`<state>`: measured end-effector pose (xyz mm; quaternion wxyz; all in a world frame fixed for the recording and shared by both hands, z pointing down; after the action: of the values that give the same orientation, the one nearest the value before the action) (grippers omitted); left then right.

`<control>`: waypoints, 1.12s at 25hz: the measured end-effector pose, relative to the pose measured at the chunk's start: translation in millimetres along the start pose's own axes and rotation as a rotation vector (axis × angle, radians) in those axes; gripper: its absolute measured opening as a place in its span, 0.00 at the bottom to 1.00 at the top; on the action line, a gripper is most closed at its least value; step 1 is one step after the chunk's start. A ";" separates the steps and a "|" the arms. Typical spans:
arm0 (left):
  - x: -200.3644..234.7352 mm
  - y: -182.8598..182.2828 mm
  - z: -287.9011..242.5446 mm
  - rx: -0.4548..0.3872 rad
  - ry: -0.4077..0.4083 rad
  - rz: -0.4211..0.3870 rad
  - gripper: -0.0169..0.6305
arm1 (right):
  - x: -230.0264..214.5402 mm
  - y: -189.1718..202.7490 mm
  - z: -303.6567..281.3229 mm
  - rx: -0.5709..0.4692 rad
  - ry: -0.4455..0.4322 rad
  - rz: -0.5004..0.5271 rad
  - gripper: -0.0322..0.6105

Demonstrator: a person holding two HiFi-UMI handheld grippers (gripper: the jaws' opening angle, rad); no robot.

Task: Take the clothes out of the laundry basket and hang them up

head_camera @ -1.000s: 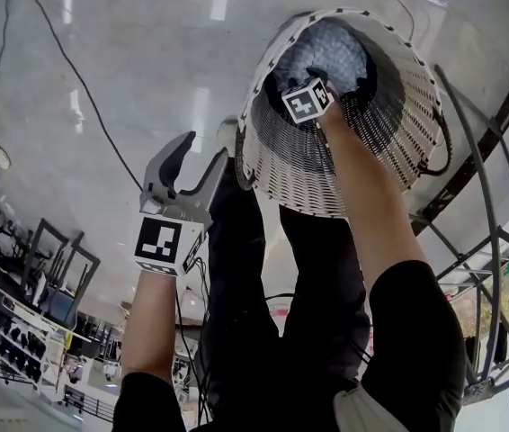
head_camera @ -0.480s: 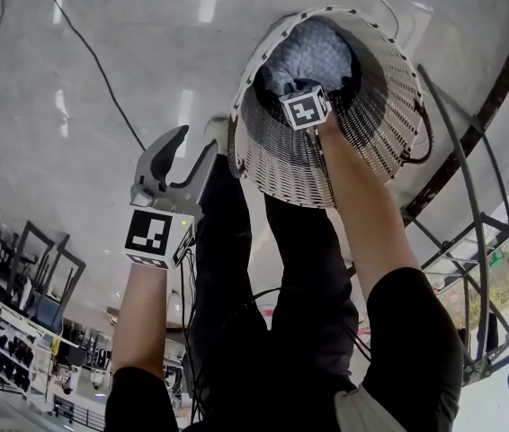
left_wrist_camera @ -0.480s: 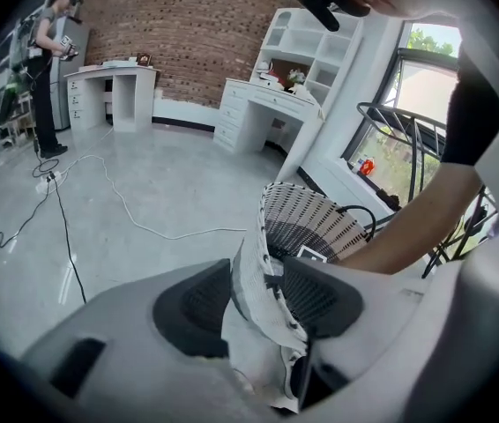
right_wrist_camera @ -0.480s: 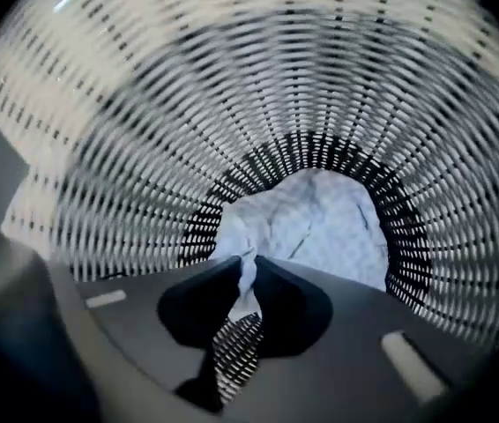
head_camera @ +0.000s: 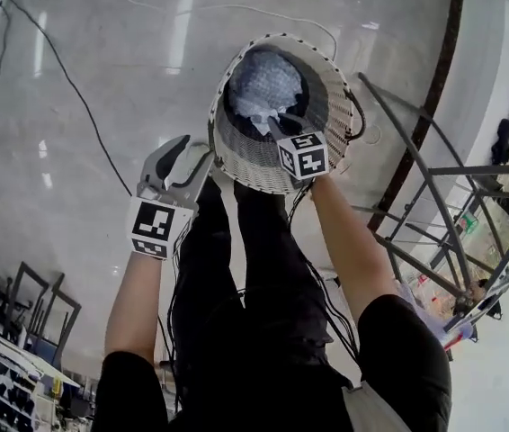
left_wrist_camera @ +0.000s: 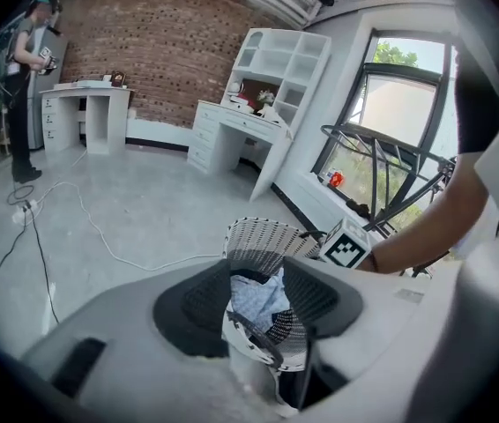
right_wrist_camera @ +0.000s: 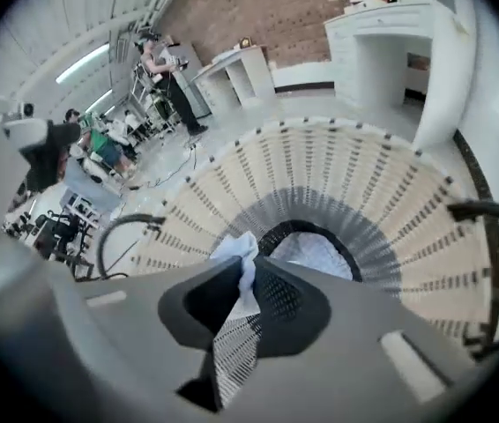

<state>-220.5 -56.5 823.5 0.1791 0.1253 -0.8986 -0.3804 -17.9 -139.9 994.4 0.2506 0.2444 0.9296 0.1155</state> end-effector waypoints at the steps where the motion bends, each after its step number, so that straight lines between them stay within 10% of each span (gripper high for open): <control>1: 1.2 -5.6 1.2 -0.003 0.007 -0.010 0.32 | 1.7 -8.0 16.6 -0.018 0.006 -0.012 0.14; 28: -36.3 -118.5 108.1 -0.001 0.196 -0.238 0.34 | 208.2 -170.3 503.7 -0.702 0.059 0.120 0.12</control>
<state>-222.2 -54.8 659.1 0.2195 0.2674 -0.8555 -0.3853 20.5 -132.2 424.7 0.2853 0.1941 0.8239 0.4495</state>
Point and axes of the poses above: the fingertips, and each gripper's own axes: z backward along the fingers, x to its left, y out of its underside, the point moved 6 cm from there along z, backward along the fingers, and after that the axes turned 10 degrees about -z, right-handed, at the moved point
